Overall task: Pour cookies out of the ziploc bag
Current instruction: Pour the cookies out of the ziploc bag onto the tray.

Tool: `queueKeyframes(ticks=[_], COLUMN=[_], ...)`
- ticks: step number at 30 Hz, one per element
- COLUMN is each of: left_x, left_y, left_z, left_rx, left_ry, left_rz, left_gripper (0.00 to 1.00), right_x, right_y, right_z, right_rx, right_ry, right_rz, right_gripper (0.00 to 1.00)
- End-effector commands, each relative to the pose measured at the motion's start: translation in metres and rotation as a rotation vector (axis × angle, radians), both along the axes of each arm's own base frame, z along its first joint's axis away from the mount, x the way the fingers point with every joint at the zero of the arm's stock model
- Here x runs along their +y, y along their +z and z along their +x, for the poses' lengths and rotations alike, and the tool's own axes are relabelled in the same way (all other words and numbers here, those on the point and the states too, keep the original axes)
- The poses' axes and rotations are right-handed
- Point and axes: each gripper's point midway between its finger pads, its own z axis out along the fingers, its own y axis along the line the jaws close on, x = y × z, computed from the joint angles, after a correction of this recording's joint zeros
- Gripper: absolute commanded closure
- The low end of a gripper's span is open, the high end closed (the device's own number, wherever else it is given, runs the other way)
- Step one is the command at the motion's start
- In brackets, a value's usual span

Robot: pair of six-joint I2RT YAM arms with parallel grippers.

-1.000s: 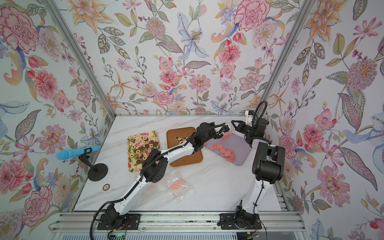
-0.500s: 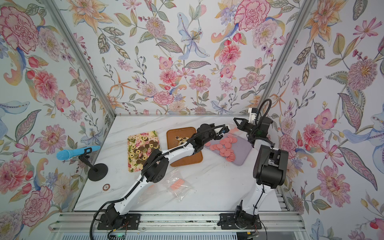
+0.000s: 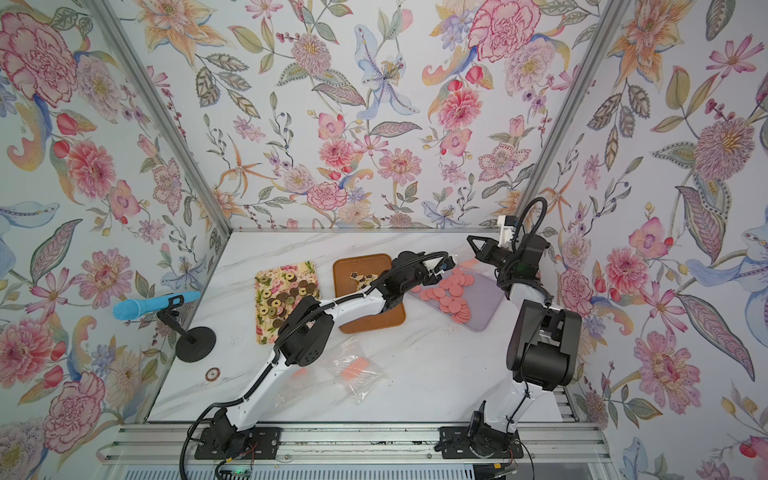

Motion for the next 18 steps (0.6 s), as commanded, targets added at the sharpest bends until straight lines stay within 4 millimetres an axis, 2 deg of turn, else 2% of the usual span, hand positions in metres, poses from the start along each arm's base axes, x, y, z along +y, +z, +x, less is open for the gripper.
queueKeyframes(ticks=[1, 6, 8, 9, 14, 15, 16, 18], left_x=[-0.001, 0.002, 0.004, 0.005, 0.01, 0.012, 0.014, 0.014], left_y=[0.065, 0.069, 0.07, 0.073, 0.086, 0.09, 0.095, 0.103], left_z=[-0.024, -0.036, -0.039, -0.039, -0.033, -0.03, -0.025, -0.016], left_rx=[-0.057, -0.042, -0.036, -0.031, -0.018, -0.017, -0.011, 0.009], left_ry=[-0.007, -0.004, -0.002, 0.007, 0.05, 0.07, 0.1, 0.141], left_rz=[-0.113, -0.137, -0.146, -0.154, -0.181, -0.189, -0.207, -0.233], left_gripper=[1.0, 1.0, 1.0, 1.0, 1.0, 1.0, 1.0, 1.0], right_x=[0.001, 0.002, 0.002, 0.001, -0.005, -0.007, -0.012, -0.018], right_y=[0.009, 0.019, 0.027, 0.033, 0.055, 0.057, 0.058, 0.059], right_z=[-0.009, -0.013, -0.016, -0.018, -0.032, -0.035, -0.038, -0.045], right_rx=[-0.032, -0.054, -0.073, -0.084, -0.123, -0.125, -0.122, -0.114], right_ry=[0.011, -0.003, -0.012, -0.026, -0.088, -0.108, -0.138, -0.187], right_rz=[-0.018, -0.019, -0.025, -0.031, -0.082, -0.093, -0.103, -0.121], right_gripper=[1.0, 0.99, 0.8, 0.74, 0.59, 0.48, 0.01, 0.0])
